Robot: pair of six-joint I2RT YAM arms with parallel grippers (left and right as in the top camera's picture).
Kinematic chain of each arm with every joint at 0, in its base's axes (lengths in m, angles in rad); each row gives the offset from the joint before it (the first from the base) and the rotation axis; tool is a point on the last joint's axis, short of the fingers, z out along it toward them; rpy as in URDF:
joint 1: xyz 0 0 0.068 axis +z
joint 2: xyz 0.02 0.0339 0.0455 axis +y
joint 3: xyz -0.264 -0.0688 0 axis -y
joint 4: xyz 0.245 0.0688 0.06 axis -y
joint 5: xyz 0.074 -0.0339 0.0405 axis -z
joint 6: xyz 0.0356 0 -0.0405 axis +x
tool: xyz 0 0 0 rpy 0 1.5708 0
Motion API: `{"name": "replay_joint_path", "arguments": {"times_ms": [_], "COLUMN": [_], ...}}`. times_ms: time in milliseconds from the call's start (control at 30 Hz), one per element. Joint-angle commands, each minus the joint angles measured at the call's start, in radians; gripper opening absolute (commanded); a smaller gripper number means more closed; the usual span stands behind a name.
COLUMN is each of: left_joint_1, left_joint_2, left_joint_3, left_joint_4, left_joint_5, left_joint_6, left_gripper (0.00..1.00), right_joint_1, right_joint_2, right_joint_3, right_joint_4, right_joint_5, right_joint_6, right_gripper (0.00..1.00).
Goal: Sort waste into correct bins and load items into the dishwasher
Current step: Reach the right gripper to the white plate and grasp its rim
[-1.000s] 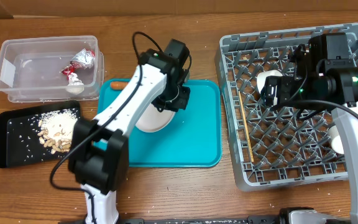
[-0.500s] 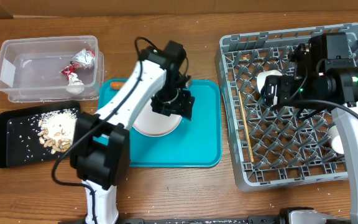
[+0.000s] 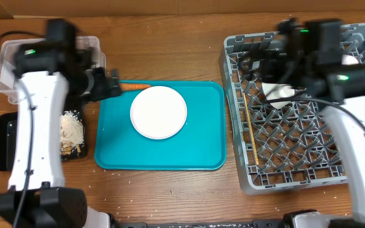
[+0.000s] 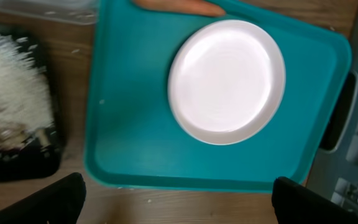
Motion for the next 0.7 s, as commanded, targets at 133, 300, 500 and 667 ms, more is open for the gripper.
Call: {"name": "replay_joint_path", "arguments": {"times_ms": [133, 300, 500, 667], "left_joint_1": [0.154, 0.162, 0.162, 0.162], "left_joint_2": [-0.008, -0.008, -0.007, -0.007], "left_joint_3": [0.014, 0.014, 0.011, 0.010], "left_joint_4": [-0.047, -0.045, -0.035, -0.034], "left_joint_5": [-0.019, -0.023, -0.023, -0.024], "left_joint_6": [-0.020, -0.019, -0.019, -0.019], "left_gripper": [0.99, 1.00, 1.00, 1.00], "right_joint_1": [0.295, 0.347, 0.350, 0.361], "right_joint_2": [0.227, 0.414, 0.571, 0.654], "right_joint_3": [0.000, 0.000, 0.000, 0.000], "right_joint_4": [0.008, 0.050, 0.101, 0.106], "right_joint_5": [0.248, 0.304, 0.159, 0.162], "right_joint_6": [0.024, 0.146, 0.182, 0.211], "right_gripper": [1.00, 1.00, 0.89, 0.79]}}
